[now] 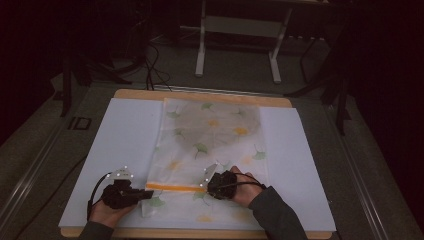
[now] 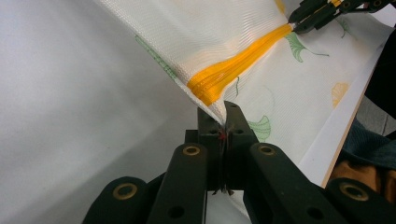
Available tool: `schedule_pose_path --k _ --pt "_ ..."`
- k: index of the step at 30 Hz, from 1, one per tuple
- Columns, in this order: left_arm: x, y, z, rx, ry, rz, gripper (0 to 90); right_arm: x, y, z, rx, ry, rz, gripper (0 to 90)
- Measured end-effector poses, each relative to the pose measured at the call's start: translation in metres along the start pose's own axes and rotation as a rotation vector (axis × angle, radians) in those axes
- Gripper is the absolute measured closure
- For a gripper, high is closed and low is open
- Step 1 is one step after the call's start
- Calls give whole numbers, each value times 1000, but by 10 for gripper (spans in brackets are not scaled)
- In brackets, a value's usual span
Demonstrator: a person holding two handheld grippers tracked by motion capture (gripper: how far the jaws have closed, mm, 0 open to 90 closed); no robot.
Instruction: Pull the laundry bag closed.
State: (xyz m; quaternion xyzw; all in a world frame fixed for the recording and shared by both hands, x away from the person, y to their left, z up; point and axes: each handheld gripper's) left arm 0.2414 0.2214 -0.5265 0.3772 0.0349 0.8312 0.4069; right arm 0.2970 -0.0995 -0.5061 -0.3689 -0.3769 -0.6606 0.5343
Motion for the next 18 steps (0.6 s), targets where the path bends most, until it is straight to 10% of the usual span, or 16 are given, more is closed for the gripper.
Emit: schedule_pose_path --k 18 --pt "0 0 0 0 1 1 887 5 3 -13 -24 -12 -7 848"
Point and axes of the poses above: each handheld gripper's, and its own axes: x roughly backward along the jaws, z roughly out of its top, y roughly to its right, and after that the axes turned 5 degrees about y, right-handed
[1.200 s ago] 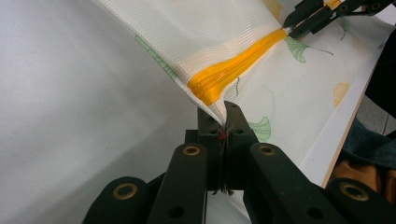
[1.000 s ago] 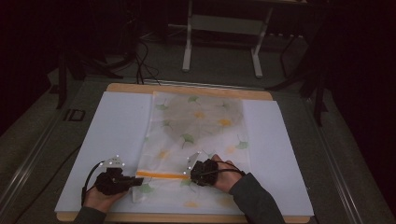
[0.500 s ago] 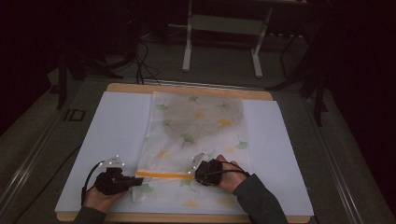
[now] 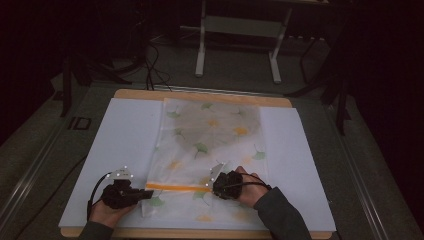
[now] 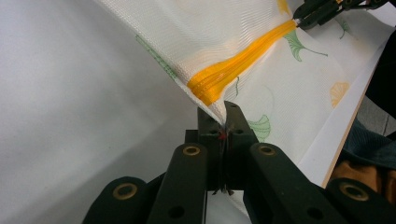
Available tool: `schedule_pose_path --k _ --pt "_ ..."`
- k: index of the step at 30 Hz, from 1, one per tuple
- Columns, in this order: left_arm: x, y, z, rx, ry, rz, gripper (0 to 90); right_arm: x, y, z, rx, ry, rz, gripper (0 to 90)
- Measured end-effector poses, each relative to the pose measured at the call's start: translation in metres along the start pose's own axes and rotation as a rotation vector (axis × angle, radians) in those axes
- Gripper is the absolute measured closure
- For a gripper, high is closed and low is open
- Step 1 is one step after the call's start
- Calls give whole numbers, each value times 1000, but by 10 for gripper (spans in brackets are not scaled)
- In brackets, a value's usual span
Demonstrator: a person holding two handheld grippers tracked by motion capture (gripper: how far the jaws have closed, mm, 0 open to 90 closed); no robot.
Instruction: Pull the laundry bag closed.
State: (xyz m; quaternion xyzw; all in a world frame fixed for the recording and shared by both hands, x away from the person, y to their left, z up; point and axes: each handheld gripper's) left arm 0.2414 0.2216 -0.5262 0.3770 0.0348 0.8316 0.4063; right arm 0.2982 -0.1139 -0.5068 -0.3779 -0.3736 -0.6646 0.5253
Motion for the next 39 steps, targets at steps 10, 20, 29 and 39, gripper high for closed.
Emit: schedule_pose_path --k 10,20,29,39 --pt "0 0 0 0 -1 -1 887 3 1 -6 -8 -6 -3 848" --pt "0 0 0 0 -1 -2 887 7 2 -14 -20 -9 -4 848" --pt "0 0 0 0 -1 -2 888 10 4 -19 -26 -13 -6 848" --pt "0 0 0 -1 -1 0 887 14 5 -28 -36 -18 -11 848"
Point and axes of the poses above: each handheld gripper's, and its own axes: x roughly backward along the jaws, z roughly out of its top, y roughly to its right, and after that the axes turned 5 degrees about y, right-handed
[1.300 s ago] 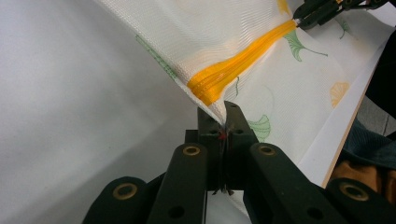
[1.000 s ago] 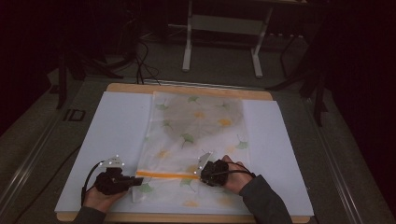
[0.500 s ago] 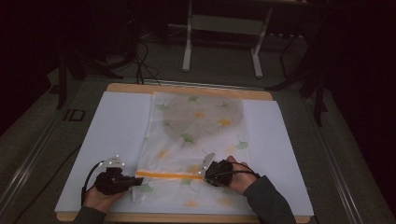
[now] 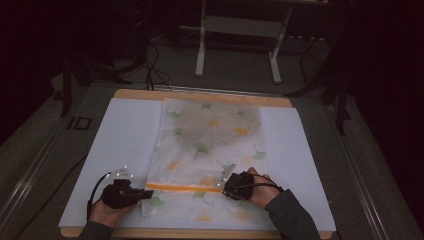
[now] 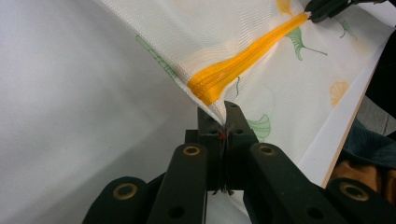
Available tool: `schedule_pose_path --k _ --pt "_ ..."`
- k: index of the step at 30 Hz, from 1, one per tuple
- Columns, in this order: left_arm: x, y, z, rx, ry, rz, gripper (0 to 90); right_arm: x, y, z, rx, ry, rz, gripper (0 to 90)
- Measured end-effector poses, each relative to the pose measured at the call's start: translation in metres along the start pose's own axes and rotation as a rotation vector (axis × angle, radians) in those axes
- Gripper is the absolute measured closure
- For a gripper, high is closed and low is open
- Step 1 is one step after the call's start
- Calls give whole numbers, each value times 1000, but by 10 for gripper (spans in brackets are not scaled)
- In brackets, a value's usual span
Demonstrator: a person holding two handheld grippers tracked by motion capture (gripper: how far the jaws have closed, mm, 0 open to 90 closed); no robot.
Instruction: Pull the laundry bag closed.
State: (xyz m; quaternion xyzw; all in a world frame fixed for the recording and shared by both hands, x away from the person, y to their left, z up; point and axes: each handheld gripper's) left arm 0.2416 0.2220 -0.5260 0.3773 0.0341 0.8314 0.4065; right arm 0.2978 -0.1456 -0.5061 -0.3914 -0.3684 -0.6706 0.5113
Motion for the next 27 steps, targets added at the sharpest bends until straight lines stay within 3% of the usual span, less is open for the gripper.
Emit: schedule_pose_path --k 27 --pt "0 0 0 2 1 1 887 11 5 -21 -36 -22 -21 848"
Point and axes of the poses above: each handheld gripper's, and its own axes: x roughly backward along the jaws, z roughly out of its top, y roughly to its right, and after that the axes turned 5 degrees about y, right-handed
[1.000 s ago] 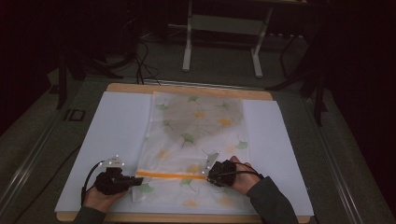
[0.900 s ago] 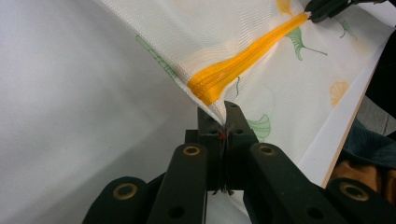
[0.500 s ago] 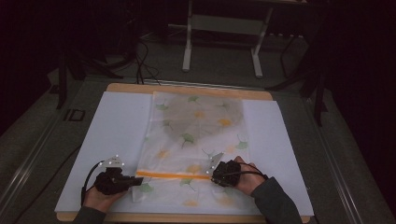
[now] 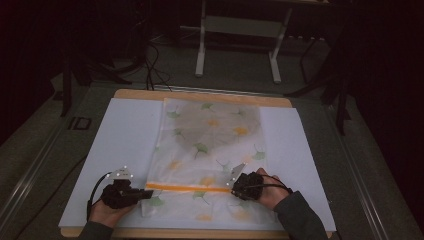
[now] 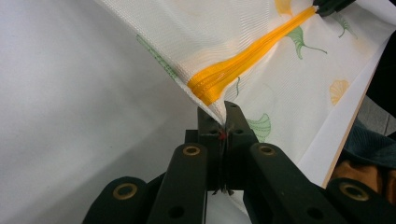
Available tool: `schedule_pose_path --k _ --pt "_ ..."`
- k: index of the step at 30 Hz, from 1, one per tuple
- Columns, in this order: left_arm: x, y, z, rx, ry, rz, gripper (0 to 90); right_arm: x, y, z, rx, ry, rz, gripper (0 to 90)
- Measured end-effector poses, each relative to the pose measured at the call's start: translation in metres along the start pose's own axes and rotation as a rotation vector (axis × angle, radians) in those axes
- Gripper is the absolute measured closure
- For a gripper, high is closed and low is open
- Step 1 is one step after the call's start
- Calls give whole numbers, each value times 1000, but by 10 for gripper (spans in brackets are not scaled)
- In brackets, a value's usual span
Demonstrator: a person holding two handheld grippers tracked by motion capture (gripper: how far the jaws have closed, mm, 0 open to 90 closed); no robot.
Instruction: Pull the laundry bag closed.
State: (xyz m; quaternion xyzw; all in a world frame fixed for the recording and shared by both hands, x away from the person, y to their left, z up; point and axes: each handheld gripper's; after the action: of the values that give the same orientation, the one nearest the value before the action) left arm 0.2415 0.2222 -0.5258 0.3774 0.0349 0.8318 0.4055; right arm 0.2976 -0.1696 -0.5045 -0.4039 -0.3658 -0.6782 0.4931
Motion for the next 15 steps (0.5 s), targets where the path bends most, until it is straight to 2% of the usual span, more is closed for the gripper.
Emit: schedule_pose_path --k 15 --pt "0 0 0 0 0 -2 887 5 3 -10 -11 -18 -2 848"
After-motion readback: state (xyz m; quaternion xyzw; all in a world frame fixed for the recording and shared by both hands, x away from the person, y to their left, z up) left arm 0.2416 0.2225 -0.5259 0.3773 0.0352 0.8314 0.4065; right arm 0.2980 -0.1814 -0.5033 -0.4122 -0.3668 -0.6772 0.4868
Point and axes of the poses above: each handheld gripper's, and its own axes: x roughly backward along the jaws, z roughly out of its top, y roughly to its right, and after that the axes turned 5 degrees about y, right-handed
